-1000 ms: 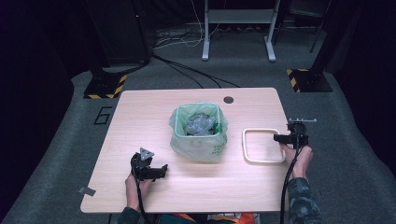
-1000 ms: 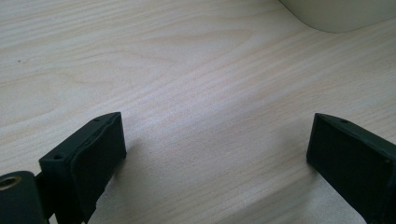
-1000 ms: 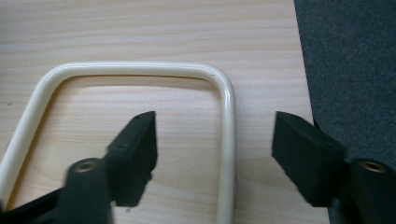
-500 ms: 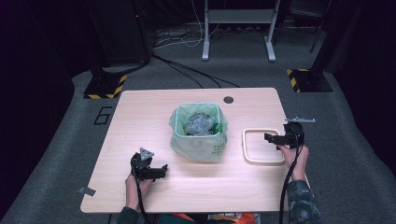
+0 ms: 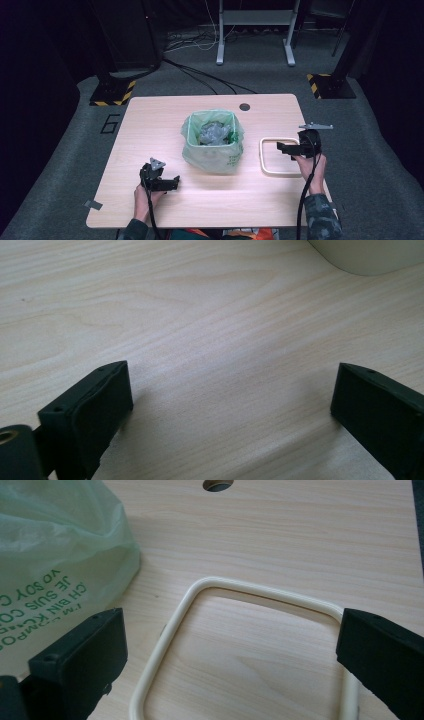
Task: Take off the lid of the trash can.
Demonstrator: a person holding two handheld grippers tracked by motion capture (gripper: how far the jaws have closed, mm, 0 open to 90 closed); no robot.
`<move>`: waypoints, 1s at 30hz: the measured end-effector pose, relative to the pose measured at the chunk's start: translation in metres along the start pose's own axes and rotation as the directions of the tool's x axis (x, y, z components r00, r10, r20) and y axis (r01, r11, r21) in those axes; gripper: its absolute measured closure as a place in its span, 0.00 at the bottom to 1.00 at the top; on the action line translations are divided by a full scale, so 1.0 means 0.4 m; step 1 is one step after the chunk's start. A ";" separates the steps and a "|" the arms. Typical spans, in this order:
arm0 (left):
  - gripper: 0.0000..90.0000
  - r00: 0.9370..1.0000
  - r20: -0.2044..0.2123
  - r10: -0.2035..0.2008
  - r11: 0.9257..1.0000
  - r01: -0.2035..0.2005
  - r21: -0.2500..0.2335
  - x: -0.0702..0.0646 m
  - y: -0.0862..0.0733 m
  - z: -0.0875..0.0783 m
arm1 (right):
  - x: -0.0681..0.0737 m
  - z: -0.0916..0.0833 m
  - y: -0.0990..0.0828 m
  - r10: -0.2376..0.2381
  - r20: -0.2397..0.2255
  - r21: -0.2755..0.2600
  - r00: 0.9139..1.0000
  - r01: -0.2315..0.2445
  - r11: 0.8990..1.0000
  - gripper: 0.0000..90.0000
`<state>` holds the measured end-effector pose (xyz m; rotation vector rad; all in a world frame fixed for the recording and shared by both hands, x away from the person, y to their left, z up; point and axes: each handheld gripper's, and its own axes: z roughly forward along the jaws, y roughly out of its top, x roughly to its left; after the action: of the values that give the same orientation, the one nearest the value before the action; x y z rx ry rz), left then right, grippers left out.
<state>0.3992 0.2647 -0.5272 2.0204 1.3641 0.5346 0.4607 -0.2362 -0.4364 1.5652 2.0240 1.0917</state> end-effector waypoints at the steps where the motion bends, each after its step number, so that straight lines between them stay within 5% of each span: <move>1: 0.02 1.000 0.012 -0.001 1.000 0.001 0.001 0.001 0.002 -0.001 | 0.005 0.000 0.001 -0.007 0.002 0.004 1.000 0.007 1.000 0.00; 6: 0.01 0.999 0.036 -0.017 1.000 0.018 -0.017 0.006 0.022 -0.015 | 0.034 -0.005 0.012 -0.037 -0.014 0.010 0.999 0.037 0.999 0.00; 30: 0.00 0.992 0.122 0.030 0.994 -0.017 -0.111 0.016 0.175 -0.104 | 0.155 -0.011 0.076 -0.136 -0.066 0.020 0.989 0.138 0.990 0.02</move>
<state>0.4218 0.2638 -0.4485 1.9493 1.2124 0.4759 0.4578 -0.1773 -0.4002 1.3955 2.1595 1.0819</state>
